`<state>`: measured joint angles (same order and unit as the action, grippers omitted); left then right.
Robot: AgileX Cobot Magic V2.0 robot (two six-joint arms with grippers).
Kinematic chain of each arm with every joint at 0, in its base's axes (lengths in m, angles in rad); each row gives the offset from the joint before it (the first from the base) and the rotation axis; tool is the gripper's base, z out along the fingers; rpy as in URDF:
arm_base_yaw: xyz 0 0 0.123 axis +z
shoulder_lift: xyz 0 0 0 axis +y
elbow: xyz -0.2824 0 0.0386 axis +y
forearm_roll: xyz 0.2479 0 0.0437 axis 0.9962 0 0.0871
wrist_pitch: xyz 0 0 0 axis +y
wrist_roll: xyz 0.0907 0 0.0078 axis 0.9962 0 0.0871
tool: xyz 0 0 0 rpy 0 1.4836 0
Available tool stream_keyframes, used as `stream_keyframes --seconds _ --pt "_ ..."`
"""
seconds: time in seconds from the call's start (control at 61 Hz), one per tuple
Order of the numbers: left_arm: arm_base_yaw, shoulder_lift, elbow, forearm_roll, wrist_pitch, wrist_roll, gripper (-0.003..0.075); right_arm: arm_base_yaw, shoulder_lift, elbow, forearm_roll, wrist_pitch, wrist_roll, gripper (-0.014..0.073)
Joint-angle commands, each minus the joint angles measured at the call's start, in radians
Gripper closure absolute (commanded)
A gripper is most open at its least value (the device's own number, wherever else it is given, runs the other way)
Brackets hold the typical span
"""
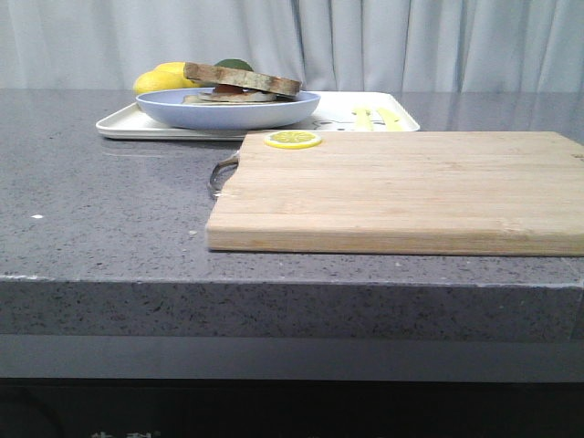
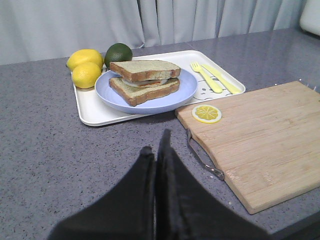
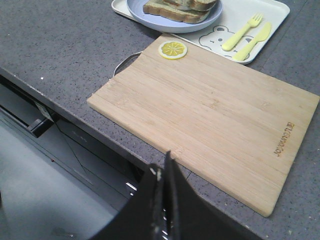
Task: Place bread and move sandwich to tray
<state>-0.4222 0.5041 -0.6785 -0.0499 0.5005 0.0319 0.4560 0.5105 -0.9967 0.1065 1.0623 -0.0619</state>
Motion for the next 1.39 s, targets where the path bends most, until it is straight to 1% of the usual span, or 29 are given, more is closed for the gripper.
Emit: stream_keyframes --seconds 0.0,0.312,0.41,0.525,0.591,0.64,0.722,0.82,0.951,1.05,1.099,1.378 --pt "-0.007 0.003 -0.026 -0.002 -0.082 0.001 0.0741 -0.006 0.005 -0.024 0.000 -0.072 -0.004 0.0663" --pt "-0.007 0.003 -0.026 -0.002 -0.082 0.001 0.0741 -0.006 0.005 -0.024 0.000 -0.072 -0.004 0.0663" --pt "0.001 -0.034 0.008 -0.004 -0.117 0.001 0.0741 -0.006 0.005 -0.024 0.000 -0.071 -0.004 0.0664" --pt "0.082 -0.116 0.094 -0.006 -0.174 0.001 0.0741 -0.006 0.005 -0.024 0.000 -0.071 -0.004 0.0664" --pt "0.164 -0.193 0.177 0.001 -0.196 0.001 0.0741 -0.006 0.005 -0.024 0.000 -0.071 -0.004 0.0664" --pt "0.202 -0.233 0.241 -0.001 -0.225 0.001 0.0741 -0.006 0.005 -0.024 0.000 -0.071 -0.004 0.0664" --pt "0.276 -0.329 0.371 -0.008 -0.308 0.001 0.0741 -0.006 0.005 -0.024 0.000 -0.071 -0.004 0.0664" --pt "0.324 -0.427 0.502 -0.047 -0.405 0.001 0.0740 -0.006 0.005 -0.024 0.000 -0.071 -0.004 0.0664" --pt "0.369 -0.529 0.626 -0.074 -0.461 0.001 0.0740 -0.006 0.005 -0.024 0.000 -0.071 -0.004 0.0664" --pt "0.374 -0.530 0.686 -0.074 -0.529 0.001 0.0740 -0.006 0.005 -0.024 0.000 -0.069 -0.004 0.0664" --pt "0.374 -0.532 0.682 -0.074 -0.487 0.001 0.0741 -0.006 0.005 -0.024 0.000 -0.068 -0.004 0.0664" --pt "0.374 -0.530 0.685 -0.074 -0.479 0.001 0.0741 -0.006 0.005 -0.024 0.000 -0.067 -0.004 0.0664"
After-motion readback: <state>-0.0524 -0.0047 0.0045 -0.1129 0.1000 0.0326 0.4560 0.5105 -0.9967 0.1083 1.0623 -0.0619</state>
